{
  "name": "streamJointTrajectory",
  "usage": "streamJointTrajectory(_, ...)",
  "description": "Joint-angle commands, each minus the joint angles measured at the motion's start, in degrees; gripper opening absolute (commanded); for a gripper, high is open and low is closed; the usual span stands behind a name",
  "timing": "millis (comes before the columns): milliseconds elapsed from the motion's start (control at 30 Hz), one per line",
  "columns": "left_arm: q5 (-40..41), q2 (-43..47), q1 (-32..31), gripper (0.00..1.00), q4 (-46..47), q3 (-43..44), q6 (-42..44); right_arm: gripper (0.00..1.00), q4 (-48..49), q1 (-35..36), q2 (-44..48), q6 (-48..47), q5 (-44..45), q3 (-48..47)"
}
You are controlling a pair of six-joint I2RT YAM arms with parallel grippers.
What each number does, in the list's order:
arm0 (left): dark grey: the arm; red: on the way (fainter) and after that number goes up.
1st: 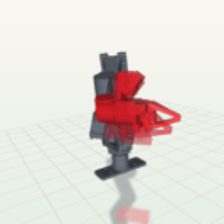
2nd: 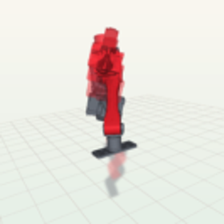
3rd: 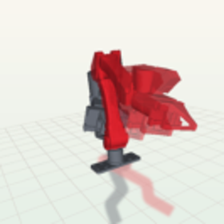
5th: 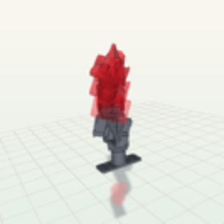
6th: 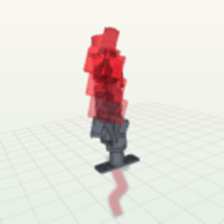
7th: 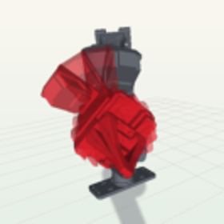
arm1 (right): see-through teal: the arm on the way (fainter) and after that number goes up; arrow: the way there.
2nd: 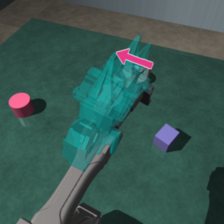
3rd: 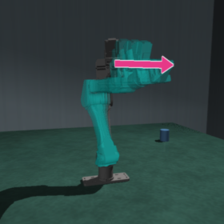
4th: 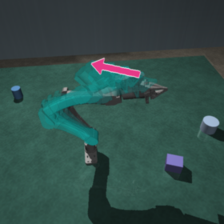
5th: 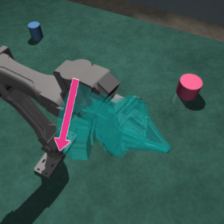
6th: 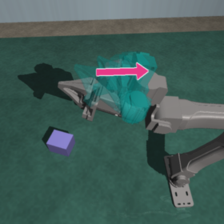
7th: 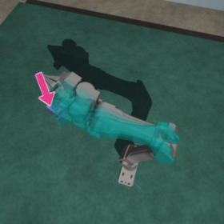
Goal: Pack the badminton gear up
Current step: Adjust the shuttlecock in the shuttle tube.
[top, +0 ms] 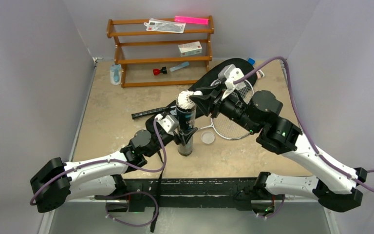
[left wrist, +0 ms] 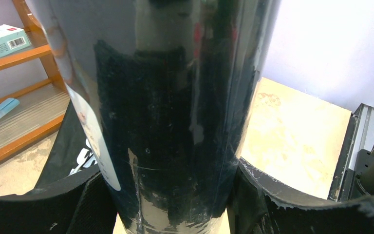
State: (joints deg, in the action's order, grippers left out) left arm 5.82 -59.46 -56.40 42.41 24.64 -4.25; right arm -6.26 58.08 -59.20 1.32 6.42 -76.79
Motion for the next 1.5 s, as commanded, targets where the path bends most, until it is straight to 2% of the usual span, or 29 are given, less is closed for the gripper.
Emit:
streamJointTrajectory(0,0.2,-0.2,-0.2,0.55,-2.1,0.7,0.0,0.0,-2.1,0.1,-0.2,0.8,-1.3,-2.2)
streamJointTrajectory(400,-0.7,-0.4,-0.4,0.55,-2.6,0.9,-0.1,0.0,-2.8,0.0,-1.3,0.5,-4.2,-4.0)
streamJointTrajectory(633,-0.4,-0.2,-0.5,0.55,-3.3,1.1,0.2,0.0,-8.1,0.0,-3.9,0.9,-5.8,-8.5)
streamJointTrajectory(1467,0.8,0.0,-0.5,0.56,-3.7,1.3,-0.1,0.0,-14.6,0.1,-3.1,3.0,-4.3,-11.3)
